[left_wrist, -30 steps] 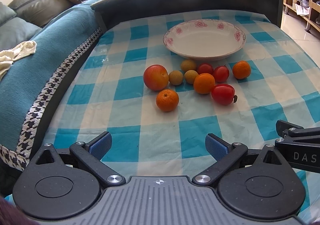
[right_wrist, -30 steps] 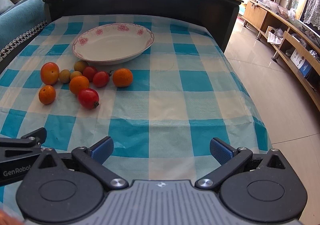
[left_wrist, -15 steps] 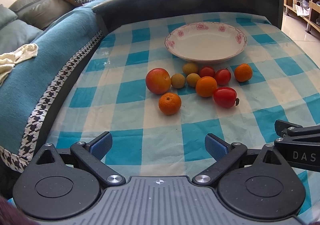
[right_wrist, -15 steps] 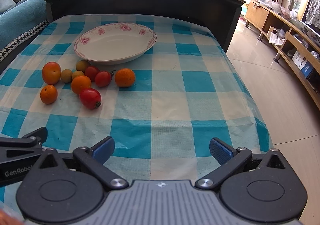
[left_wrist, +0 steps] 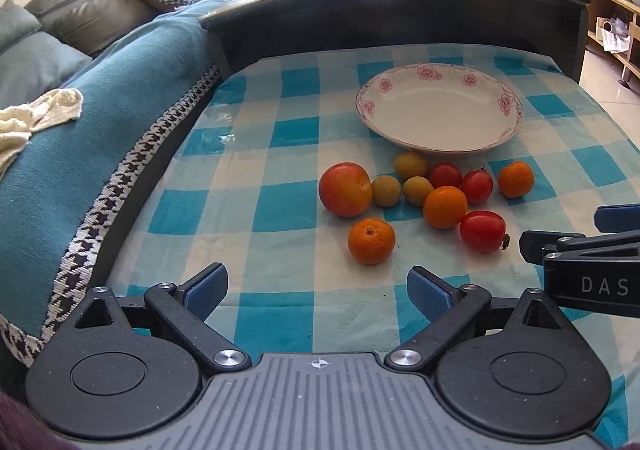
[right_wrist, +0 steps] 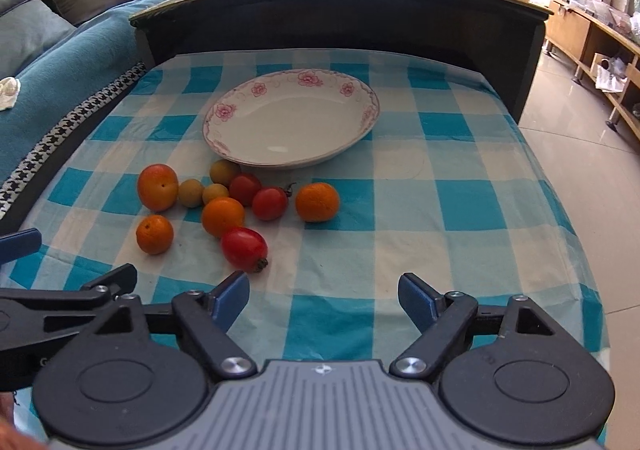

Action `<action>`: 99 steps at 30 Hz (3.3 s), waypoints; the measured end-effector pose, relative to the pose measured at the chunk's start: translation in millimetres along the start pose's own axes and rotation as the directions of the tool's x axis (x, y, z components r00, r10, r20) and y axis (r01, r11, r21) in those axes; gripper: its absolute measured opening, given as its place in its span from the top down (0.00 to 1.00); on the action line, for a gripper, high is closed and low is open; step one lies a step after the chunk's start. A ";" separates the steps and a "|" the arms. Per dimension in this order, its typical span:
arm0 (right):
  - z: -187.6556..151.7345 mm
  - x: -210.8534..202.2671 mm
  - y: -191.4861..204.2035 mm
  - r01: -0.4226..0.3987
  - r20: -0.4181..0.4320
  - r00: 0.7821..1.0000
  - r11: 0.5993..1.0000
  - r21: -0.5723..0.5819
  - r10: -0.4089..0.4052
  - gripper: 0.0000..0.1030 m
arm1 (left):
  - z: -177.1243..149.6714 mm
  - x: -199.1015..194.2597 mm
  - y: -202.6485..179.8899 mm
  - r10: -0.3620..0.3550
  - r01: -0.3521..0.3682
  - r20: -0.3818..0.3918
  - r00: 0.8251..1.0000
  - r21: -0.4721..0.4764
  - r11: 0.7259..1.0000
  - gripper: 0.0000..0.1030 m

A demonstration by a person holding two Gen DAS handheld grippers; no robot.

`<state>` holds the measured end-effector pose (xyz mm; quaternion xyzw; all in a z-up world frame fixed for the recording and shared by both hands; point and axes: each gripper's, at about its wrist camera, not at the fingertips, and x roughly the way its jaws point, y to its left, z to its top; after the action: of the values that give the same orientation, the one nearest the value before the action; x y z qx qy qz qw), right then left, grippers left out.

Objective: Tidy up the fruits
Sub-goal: 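Grasp a red cherry tomato with the right gripper, then grasp a small tangerine with the left gripper while the right gripper holds the tomato, then carry the tangerine and tomato over the flowered white bowl with both grippers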

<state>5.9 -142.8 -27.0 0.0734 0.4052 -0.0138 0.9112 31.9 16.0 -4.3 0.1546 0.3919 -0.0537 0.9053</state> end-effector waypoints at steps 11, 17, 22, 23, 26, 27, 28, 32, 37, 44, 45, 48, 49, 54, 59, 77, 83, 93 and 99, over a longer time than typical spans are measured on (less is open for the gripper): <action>13.9 37.3 16.2 -0.161 -0.054 0.986 0.980 -0.119 0.155 0.53 | -4.3 18.2 10.1 -0.030 0.030 -0.022 0.999 -0.010 1.000 0.04; 15.5 51.8 24.2 -0.204 -0.072 0.978 0.965 -0.167 0.194 0.64 | -6.7 26.0 12.8 -0.053 0.052 -0.039 0.998 -0.030 0.998 0.06; 16.4 55.2 31.5 -0.196 -0.060 0.980 0.954 -0.225 0.187 0.65 | -10.6 35.4 10.8 -0.089 0.087 -0.068 0.994 -0.036 0.996 0.05; 15.3 55.1 33.2 -0.190 -0.057 0.982 0.952 -0.238 0.182 0.66 | -11.6 36.5 9.5 -0.087 0.085 -0.070 0.994 -0.027 0.996 0.05; 14.8 55.4 34.8 -0.185 -0.057 0.983 0.949 -0.255 0.176 0.66 | -13.9 35.5 7.3 -0.091 0.090 -0.062 0.994 -0.021 0.996 0.05; 15.6 55.7 33.8 -0.189 -0.060 0.982 0.950 -0.249 0.180 0.66 | -14.0 35.6 7.4 -0.096 0.095 -0.062 0.993 -0.023 0.995 0.05; 16.6 55.8 33.0 -0.193 -0.063 0.981 0.950 -0.244 0.183 0.66 | -14.4 36.2 7.5 -0.100 0.099 -0.064 0.993 -0.026 0.995 0.05; 20.2 57.2 37.5 -0.210 -0.086 0.977 0.934 -0.288 0.193 0.65 | -16.2 40.9 13.8 -0.114 0.109 -0.067 0.991 -0.077 0.991 0.02; 23.0 61.4 38.6 -0.223 -0.088 0.975 0.929 -0.294 0.206 0.63 | -20.6 43.4 18.6 -0.126 0.119 -0.051 0.991 -0.122 0.985 0.00; 21.8 60.4 41.0 -0.213 -0.091 0.977 0.925 -0.313 0.194 0.64 | -18.7 43.8 20.9 -0.147 0.141 -0.051 0.988 -0.104 0.984 0.00; 21.6 59.4 40.4 -0.216 -0.097 0.976 0.927 -0.307 0.195 0.64 | -17.8 43.6 21.4 -0.154 0.148 -0.052 0.987 -0.103 0.984 0.02; 22.4 54.8 36.3 -0.231 -0.116 0.972 0.934 -0.271 0.206 0.65 | -13.4 41.5 19.5 -0.176 0.172 -0.040 0.984 -0.080 0.982 0.11; 23.2 53.1 34.4 -0.235 -0.121 0.970 0.938 -0.256 0.210 0.65 | -11.1 41.6 17.5 -0.185 0.183 -0.038 0.982 -0.068 0.981 0.14; 29.5 44.4 22.5 -0.230 -0.129 0.970 0.951 -0.207 0.207 0.65 | 1.3 47.5 6.3 -0.191 0.191 0.000 0.982 0.004 0.982 0.17; 33.8 39.6 12.2 -0.227 -0.153 0.968 0.954 -0.194 0.199 0.65 | 12.9 62.4 2.2 -0.252 0.252 -0.003 0.968 0.023 0.967 0.27; 34.4 44.3 6.3 -0.223 -0.181 0.964 0.965 -0.138 0.197 0.65 | 11.2 56.6 2.0 -0.270 0.270 0.008 0.963 0.013 0.963 0.59; 37.3 41.0 5.7 -0.215 -0.170 0.967 0.967 -0.136 0.191 0.65 | 10.8 50.5 1.9 -0.279 0.280 -0.017 0.960 0.006 0.960 0.59; 39.6 29.6 4.5 -0.192 -0.155 0.973 0.973 -0.129 0.171 0.64 | 24.1 30.1 -0.7 -0.317 0.317 0.006 0.948 -0.005 0.948 0.59; 45.0 19.5 5.7 -0.176 -0.134 0.978 0.976 -0.128 0.158 0.64 | 42.5 21.4 0.1 -0.329 0.329 0.038 0.944 -0.006 0.944 0.59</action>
<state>52.6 -143.0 -11.0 0.0442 0.4531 0.0958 0.8852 76.1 2.9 7.6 0.0805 0.3959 -0.2045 0.8916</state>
